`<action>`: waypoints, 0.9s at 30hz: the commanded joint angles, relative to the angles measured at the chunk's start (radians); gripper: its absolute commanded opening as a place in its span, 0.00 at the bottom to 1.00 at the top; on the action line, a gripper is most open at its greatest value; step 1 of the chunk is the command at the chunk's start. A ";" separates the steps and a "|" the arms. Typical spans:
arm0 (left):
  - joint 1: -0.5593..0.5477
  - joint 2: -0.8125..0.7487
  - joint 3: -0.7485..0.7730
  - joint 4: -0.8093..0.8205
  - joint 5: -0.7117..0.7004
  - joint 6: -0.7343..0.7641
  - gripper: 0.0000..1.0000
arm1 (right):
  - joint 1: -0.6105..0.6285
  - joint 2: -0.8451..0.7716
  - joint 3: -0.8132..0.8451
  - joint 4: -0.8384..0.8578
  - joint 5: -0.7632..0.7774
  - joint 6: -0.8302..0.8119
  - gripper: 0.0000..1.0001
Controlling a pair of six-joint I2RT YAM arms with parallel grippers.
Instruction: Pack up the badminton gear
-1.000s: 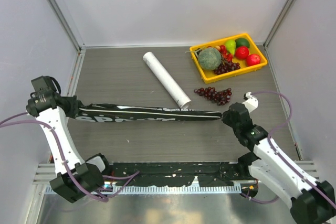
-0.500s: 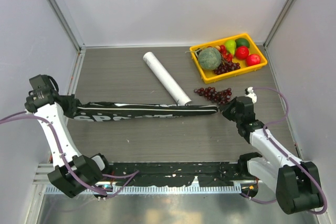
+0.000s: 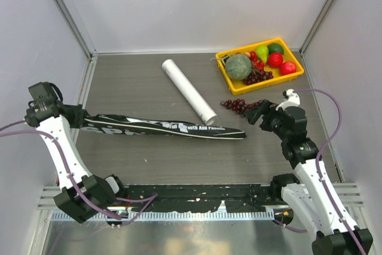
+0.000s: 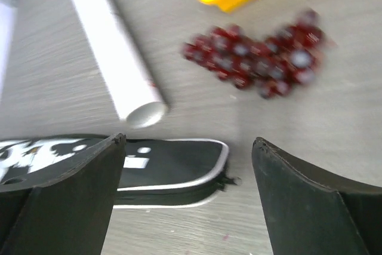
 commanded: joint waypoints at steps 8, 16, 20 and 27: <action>0.018 0.113 0.145 0.049 0.101 0.325 0.00 | 0.256 0.154 0.132 0.080 -0.150 -0.262 0.93; 0.035 0.179 0.152 0.156 0.285 0.443 0.00 | 0.336 0.283 0.074 0.061 -0.002 -0.128 0.79; 0.032 0.265 0.139 0.265 0.447 0.440 0.00 | 0.437 0.274 -0.032 0.158 -0.001 -0.050 0.72; -0.001 0.465 0.247 0.461 0.645 0.402 0.11 | 0.617 0.236 -0.126 0.261 0.063 0.063 0.71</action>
